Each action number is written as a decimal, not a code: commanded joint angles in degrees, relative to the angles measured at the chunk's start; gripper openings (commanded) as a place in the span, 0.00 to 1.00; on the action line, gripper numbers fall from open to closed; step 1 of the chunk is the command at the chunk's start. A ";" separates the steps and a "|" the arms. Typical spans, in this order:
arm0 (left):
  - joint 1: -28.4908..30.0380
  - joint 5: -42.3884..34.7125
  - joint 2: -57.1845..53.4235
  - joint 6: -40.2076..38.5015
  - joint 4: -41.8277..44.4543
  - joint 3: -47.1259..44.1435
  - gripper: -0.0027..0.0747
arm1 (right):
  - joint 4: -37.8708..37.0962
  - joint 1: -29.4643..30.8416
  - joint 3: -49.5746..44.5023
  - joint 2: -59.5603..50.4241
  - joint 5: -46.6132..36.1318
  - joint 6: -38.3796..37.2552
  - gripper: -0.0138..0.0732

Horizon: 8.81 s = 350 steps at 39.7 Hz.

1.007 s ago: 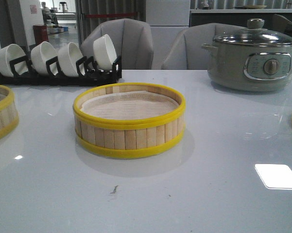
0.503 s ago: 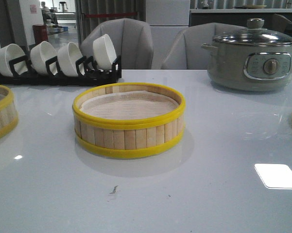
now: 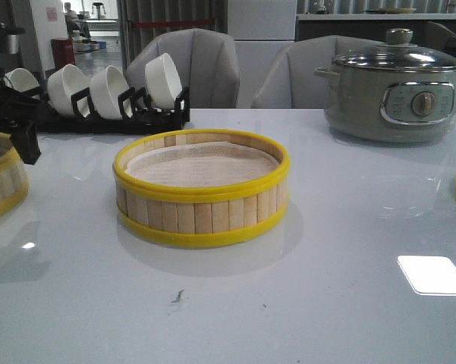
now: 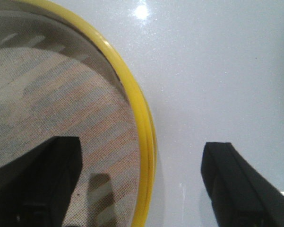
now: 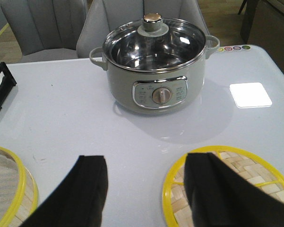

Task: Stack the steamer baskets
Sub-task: 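Grasp the rim of the second bamboo steamer basket with the left gripper, then lift the basket with the left gripper and carry it over the centre basket, then lower the basket onto the centre basket and open the left gripper, then raise the left gripper away from the stacked baskets, then lower the right gripper and grasp the woven lid's centre knob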

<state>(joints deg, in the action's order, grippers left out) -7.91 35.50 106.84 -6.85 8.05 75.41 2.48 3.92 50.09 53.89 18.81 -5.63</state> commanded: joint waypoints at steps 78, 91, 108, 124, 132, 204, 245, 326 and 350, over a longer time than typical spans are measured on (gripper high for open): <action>-37.23 4.95 0.60 -0.23 -1.57 24.72 0.14 | -0.11 0.04 2.22 -0.55 -5.51 0.78 0.70; -37.89 4.82 2.12 -0.23 -3.57 24.72 0.14 | -0.11 0.04 2.22 -0.55 -5.51 0.78 0.70; -38.27 4.69 3.94 -0.11 -6.61 24.72 0.14 | -0.11 0.04 2.17 -0.55 -5.51 0.78 0.70; -38.33 4.69 3.94 -0.11 -6.36 24.72 0.15 | -0.11 0.04 2.17 -0.55 -5.51 0.78 0.70; -38.33 4.69 3.94 -0.11 -5.95 24.72 0.31 | -0.11 0.04 2.17 -0.55 -5.51 0.78 0.70; 5.79 0.21 -37.47 0.53 -5.91 6.00 0.14 | -0.11 0.04 2.16 -0.26 -5.28 0.78 0.70; 1.93 -14.64 -64.67 0.53 -5.45 -37.05 0.14 | -0.06 0.04 2.16 0.69 1.82 0.78 0.23; 1.93 -14.64 -64.67 0.53 -5.45 -37.05 0.14 | -6.46 14.19 23.06 39.16 19.81 0.78 0.51; 1.93 -14.64 -64.67 0.53 -5.45 -37.05 0.14 | -6.40 14.44 31.26 49.95 21.20 0.78 0.51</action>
<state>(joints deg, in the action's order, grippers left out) -5.51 25.56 42.45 -6.20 2.60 36.76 -3.06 17.94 79.26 106.08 41.89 -5.52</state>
